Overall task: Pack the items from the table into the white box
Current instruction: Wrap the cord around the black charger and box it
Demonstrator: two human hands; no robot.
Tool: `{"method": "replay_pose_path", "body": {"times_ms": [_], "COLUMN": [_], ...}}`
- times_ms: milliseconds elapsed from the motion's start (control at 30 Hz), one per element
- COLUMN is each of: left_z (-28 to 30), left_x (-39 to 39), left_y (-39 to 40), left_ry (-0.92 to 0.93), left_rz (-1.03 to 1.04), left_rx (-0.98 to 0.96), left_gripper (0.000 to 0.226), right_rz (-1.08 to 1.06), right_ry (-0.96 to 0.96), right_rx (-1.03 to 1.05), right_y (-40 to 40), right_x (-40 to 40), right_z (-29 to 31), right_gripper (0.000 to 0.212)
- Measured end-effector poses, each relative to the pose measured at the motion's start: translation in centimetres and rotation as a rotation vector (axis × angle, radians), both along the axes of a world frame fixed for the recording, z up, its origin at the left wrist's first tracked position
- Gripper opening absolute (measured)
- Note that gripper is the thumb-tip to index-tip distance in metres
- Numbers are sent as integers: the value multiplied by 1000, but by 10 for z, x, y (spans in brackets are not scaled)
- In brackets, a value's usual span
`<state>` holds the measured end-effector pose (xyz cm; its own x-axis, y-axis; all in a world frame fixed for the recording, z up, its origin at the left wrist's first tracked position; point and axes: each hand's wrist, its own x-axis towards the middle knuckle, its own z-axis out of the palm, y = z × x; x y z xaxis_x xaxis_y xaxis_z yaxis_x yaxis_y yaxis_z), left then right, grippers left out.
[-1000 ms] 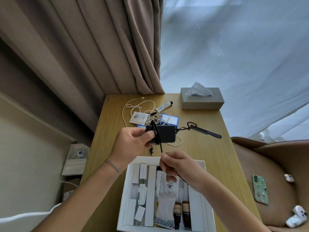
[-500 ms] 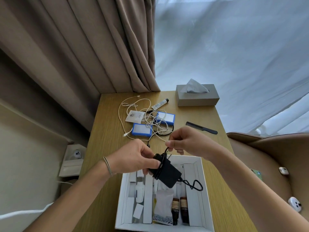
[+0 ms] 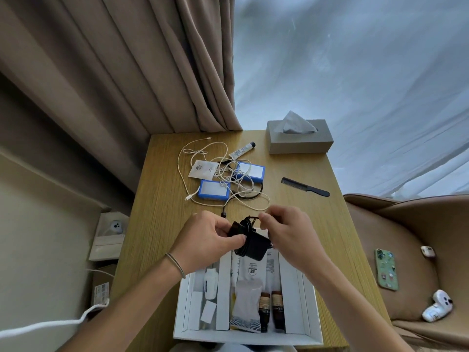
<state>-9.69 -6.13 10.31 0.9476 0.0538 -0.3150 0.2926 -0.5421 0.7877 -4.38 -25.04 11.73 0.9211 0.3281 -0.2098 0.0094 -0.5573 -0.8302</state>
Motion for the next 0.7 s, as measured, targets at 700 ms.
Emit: {"method": "replay_pose_path", "body": {"times_ms": [700], "left_z": [-46], "left_x": [-28], "left_y": [-36], "left_ry": [-83], "left_rz": [244], "left_rx": [-96], "left_gripper": [13], "right_rz": [-255], "right_ry": [945], "right_rx": [560], "right_y": [-21], "right_x": [-45], "right_z": [-85], "right_gripper": [55]}}
